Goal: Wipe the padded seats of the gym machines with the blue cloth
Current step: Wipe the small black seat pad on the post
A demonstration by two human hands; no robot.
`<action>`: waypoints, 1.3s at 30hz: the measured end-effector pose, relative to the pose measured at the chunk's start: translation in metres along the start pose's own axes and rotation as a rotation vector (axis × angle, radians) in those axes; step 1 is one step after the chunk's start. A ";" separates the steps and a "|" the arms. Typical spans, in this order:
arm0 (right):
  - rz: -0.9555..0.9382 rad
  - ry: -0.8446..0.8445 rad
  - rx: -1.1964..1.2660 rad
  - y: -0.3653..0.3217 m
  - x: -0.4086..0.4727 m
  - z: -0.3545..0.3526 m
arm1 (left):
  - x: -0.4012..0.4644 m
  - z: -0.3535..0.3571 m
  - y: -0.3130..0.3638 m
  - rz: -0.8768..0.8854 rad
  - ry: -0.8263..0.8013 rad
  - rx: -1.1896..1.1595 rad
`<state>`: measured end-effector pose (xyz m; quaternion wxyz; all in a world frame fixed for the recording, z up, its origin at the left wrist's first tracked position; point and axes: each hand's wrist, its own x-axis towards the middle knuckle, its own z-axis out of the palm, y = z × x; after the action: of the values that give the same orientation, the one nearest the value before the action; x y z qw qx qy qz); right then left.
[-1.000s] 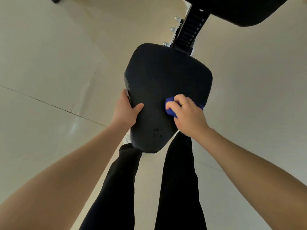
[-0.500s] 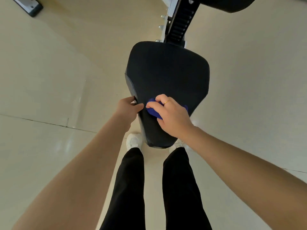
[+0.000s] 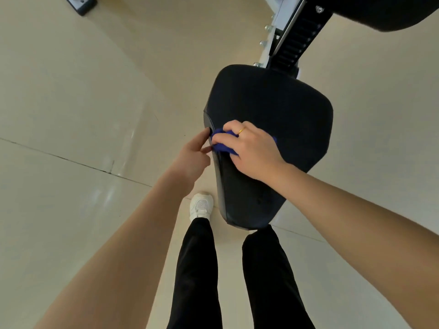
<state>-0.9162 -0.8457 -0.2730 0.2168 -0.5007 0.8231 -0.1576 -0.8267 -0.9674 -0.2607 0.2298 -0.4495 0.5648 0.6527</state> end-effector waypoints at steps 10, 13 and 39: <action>-0.190 -0.029 -0.039 -0.019 0.005 0.009 | 0.007 -0.009 -0.006 -0.064 0.027 -0.325; -0.333 -0.193 -0.070 -0.013 -0.011 -0.001 | 0.004 -0.007 -0.001 -0.086 0.041 -0.314; 0.276 -0.126 0.047 -0.052 -0.105 0.001 | -0.060 0.035 -0.013 -0.043 -0.050 0.267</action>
<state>-0.8336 -0.7750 -0.2285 0.2993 -0.3866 0.8649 -0.1139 -0.7979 -0.9189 -0.2188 0.3157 -0.4104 0.6310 0.5778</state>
